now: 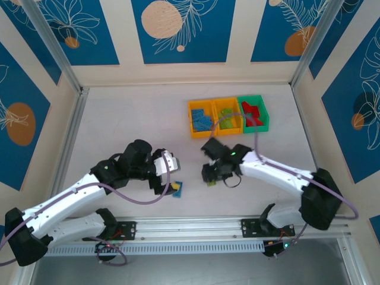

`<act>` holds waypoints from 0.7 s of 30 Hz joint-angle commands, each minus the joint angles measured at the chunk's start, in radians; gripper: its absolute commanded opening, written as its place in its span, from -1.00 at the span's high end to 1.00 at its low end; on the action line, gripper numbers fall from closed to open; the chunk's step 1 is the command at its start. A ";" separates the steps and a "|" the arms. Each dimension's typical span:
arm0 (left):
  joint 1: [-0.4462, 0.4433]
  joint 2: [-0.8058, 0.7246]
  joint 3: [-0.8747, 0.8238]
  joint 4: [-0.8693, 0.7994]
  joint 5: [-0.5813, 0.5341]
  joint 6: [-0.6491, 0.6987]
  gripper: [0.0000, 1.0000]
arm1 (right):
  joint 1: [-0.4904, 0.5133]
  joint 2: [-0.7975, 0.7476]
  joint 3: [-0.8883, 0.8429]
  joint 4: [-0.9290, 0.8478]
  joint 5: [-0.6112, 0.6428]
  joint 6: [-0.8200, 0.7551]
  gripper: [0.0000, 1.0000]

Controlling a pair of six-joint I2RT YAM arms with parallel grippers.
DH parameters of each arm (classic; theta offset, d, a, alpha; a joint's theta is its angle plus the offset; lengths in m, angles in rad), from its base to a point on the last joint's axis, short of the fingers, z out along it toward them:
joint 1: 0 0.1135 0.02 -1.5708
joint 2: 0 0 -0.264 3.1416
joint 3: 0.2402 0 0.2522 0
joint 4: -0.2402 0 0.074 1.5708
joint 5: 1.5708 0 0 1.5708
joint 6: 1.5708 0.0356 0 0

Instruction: Sort the legos into containers by color

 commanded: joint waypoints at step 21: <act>-0.010 0.222 0.165 -0.080 -0.327 -0.616 -0.99 | -0.547 0.551 0.715 0.071 0.042 -0.133 -0.29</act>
